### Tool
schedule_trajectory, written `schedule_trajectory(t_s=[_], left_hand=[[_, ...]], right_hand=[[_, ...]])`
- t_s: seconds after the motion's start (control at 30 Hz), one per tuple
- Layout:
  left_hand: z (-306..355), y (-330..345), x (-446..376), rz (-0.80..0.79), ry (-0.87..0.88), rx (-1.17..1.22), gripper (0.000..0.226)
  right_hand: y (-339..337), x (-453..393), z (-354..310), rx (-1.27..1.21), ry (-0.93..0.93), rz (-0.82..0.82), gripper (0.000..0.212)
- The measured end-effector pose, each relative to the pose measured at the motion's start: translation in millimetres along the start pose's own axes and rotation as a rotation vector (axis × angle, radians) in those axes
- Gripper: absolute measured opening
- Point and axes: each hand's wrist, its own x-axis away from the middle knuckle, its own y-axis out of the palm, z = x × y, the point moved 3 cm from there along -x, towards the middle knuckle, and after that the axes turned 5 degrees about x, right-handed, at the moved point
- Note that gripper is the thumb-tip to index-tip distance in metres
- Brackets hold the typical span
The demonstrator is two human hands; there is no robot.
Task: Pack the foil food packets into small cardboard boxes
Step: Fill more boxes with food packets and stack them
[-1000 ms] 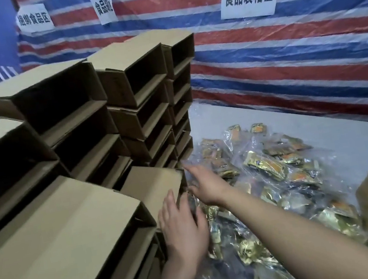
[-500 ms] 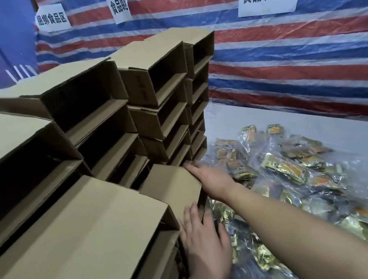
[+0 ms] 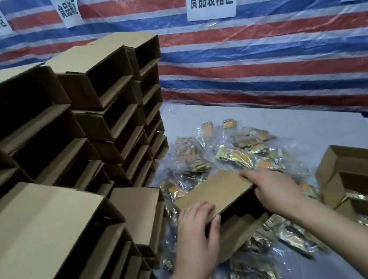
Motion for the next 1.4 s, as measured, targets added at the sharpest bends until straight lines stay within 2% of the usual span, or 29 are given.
schedule_trajectory(t_s=[0.1, 0.17, 0.27, 0.4, 0.53, 0.7, 0.93, 1.13, 1.3, 1.4], left_hand=[[2.0, 14.7, 5.2, -0.062, -0.149, 0.256, 0.015], [-1.5, 26.0, 11.8, -0.161, -0.262, 0.388, 0.012], [-15.2, 46.9, 29.4, -0.372, -0.352, 0.354, 0.015], [-42.3, 70.6, 63.3, -0.600, -0.402, 0.303, 0.015], [-67.8, 85.9, 91.9, -0.635, -0.452, 0.273, 0.017], [-85.5, 96.0, 108.8, -0.614, -0.485, 0.243, 0.015], [-94.9, 99.4, 115.9, -0.519, -0.433, 0.243, 0.009], [-101.1, 96.7, 125.9, -0.517, -0.439, 0.292, 0.006], [-106.7, 97.7, 126.4, -0.541, -0.500, 0.264, 0.022], [-108.7, 97.8, 121.5, -0.607, -0.489, 0.241, 0.027]], right_hand=[[2.2, 45.6, 23.0, 0.092, 0.068, -0.215, 0.032], [11.7, 79.1, 31.3, 0.120, 0.086, -0.350, 0.021], [38.9, 128.6, 38.7, 0.051, 0.126, -0.515, 0.011], [91.3, 178.5, 34.2, -0.082, 0.189, -0.674, 0.028], [134.9, 204.6, 21.6, -0.156, 0.248, -0.691, 0.035], [163.2, 210.8, 10.9, -0.175, 0.277, -0.669, 0.032], [167.8, 204.4, 12.9, -0.190, 0.240, -0.639, 0.033], [155.4, 189.8, 29.5, -0.366, 0.322, -0.622, 0.053], [163.5, 158.6, 45.8, -0.385, 0.343, -0.522, 0.032], [175.0, 142.2, 40.0, -0.500, 0.249, -0.598, 0.014]])
